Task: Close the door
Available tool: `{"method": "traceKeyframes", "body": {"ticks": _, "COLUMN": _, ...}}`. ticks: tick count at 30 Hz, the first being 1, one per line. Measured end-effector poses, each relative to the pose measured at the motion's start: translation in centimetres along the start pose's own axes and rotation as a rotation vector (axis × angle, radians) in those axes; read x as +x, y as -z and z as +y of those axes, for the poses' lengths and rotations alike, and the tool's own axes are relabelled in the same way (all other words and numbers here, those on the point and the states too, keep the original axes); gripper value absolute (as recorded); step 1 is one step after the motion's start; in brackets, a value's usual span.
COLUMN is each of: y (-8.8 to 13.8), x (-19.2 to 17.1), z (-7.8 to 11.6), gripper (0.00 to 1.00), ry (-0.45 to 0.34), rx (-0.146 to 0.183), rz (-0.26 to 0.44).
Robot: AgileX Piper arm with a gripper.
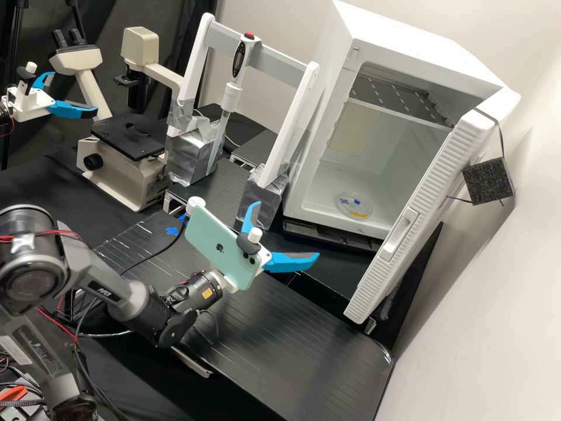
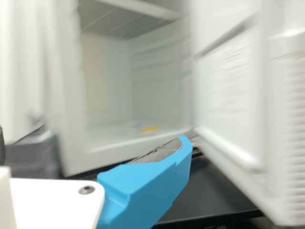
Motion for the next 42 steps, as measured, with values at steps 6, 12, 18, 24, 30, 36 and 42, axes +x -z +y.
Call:
{"method": "traceKeyframes", "body": {"ticks": 6, "y": -2.1, "x": -1.2, "z": 4.0, "gripper": 1.0, "ry": -0.148, "rx": 0.019, "rz": -0.097}}
{"method": "traceKeyframes", "body": {"ticks": 12, "y": -3.8, "x": -0.6, "z": 5.8, "gripper": 1.0, "ry": -0.216, "rx": 0.016, "rz": -0.15}}
{"method": "traceKeyframes", "body": {"ticks": 18, "y": -5.8, "x": 1.5, "z": 6.2, "gripper": 1.0, "ry": -0.24, "rx": 0.015, "rz": -0.189}}
{"method": "traceKeyframes", "body": {"ticks": 24, "y": -7.5, "x": 4.8, "z": 5.6, "gripper": 1.0, "ry": -0.218, "rx": -0.002, "rz": -0.191}}
{"method": "traceKeyframes", "body": {"ticks": 30, "y": -8.2, "x": 6.7, "z": 5.2, "gripper": 1.0, "ry": -0.185, "rx": 0.016, "rz": -0.174}}
{"method": "traceKeyframes", "body": {"ticks": 36, "y": -7.9, "x": 7.4, "z": 4.9, "gripper": 1.0, "ry": -0.14, "rx": 0.047, "rz": -0.143}}
{"method": "traceKeyframes", "body": {"ticks": 42, "y": -7.8, "x": 7.6, "z": 4.8, "gripper": 1.0, "ry": -0.129, "rx": 0.106, "rz": -0.135}}
